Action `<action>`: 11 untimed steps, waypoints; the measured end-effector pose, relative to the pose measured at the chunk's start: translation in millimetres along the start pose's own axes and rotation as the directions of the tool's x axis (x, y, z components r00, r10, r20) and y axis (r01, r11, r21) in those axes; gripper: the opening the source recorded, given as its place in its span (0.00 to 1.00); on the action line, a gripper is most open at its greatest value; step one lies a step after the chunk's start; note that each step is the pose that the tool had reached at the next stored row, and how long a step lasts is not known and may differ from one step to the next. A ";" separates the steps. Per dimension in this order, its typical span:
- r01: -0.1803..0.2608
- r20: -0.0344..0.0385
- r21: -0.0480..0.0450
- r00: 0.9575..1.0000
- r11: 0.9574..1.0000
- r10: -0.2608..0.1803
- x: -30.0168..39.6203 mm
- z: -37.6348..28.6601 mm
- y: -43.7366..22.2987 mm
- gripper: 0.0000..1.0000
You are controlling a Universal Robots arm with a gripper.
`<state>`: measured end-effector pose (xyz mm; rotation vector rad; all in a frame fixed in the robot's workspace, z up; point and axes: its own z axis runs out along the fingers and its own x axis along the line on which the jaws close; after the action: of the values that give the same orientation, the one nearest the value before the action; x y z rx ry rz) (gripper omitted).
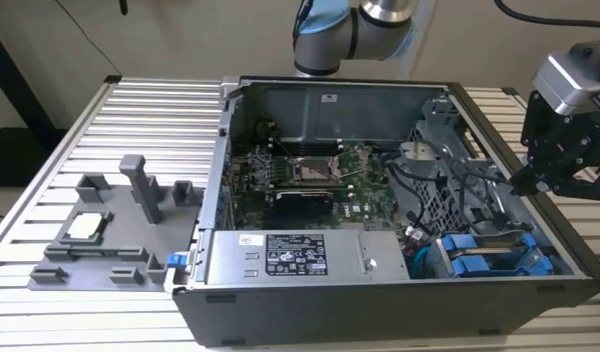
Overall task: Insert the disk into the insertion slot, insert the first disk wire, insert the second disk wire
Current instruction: 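Insert the first disk wire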
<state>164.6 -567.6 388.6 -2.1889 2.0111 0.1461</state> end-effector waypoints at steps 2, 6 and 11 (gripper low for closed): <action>-0.001 0.000 0.000 1.000 1.000 0.001 0.0 0.0 0.0 0.19; -0.002 0.000 0.000 1.000 1.000 0.002 0.0 0.0 0.0 0.19; -0.003 -0.024 -0.003 1.000 1.000 0.003 0.2 0.7 0.1 0.19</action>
<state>164.6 -567.6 387.8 -2.1999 2.0281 0.1236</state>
